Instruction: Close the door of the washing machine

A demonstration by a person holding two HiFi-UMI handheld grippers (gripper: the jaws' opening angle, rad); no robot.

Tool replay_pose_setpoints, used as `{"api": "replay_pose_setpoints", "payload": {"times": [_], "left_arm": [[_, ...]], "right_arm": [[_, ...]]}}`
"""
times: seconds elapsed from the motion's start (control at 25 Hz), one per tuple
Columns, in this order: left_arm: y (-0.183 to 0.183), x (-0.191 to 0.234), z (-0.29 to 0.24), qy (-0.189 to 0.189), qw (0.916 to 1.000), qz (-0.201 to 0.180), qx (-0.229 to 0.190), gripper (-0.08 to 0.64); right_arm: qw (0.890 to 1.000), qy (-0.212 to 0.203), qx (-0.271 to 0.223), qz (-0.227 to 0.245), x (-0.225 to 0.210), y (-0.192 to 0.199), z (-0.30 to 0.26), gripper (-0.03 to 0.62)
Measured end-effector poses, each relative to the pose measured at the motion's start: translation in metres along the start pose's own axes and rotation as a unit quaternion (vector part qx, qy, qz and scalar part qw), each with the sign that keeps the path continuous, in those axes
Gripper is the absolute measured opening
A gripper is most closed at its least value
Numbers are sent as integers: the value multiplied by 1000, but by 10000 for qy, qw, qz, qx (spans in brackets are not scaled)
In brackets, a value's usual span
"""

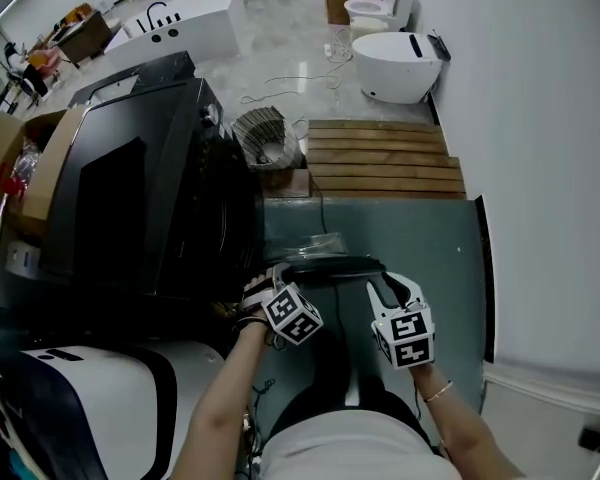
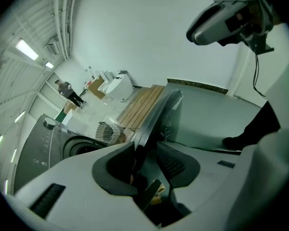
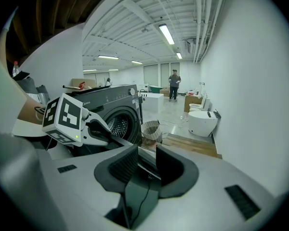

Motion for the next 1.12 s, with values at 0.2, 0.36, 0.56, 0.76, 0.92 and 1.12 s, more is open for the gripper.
{"api": "replay_pose_setpoints", "payload": {"times": [0.2, 0.36, 0.56, 0.76, 0.92, 1.12], "left_arm": [[-2, 5, -4, 55, 9999, 96, -34, 161], [-2, 12, -7, 41, 9998, 203, -46, 160], [-6, 23, -12, 46, 9995, 323, -9, 155], [-11, 29, -15, 105, 9986, 513, -9, 155], [-15, 38, -19, 162, 9979, 624, 7, 155], [-19, 50, -27, 180, 9966, 807, 40, 155]], "right_arm": [[10000, 47, 36, -70, -1, -1, -6, 115], [9999, 95, 89, 81, -1, 1, -14, 118], [9976, 33, 260, 640, -8, -1, -36, 149], [9916, -21, 444, 1212, -21, -8, -65, 164], [9826, -124, 564, 1765, -22, -22, -93, 167], [9603, -332, 774, 2661, -20, -40, -139, 176]]}}
Point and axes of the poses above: the fingertips, and each gripper's own axes: z backward along the fingers, x to its left, y out of its underside, the point moved 8 cm from there along z, backward along the fingers, and after that the axes turned 10 degrees about x, right-handed, at the moved point
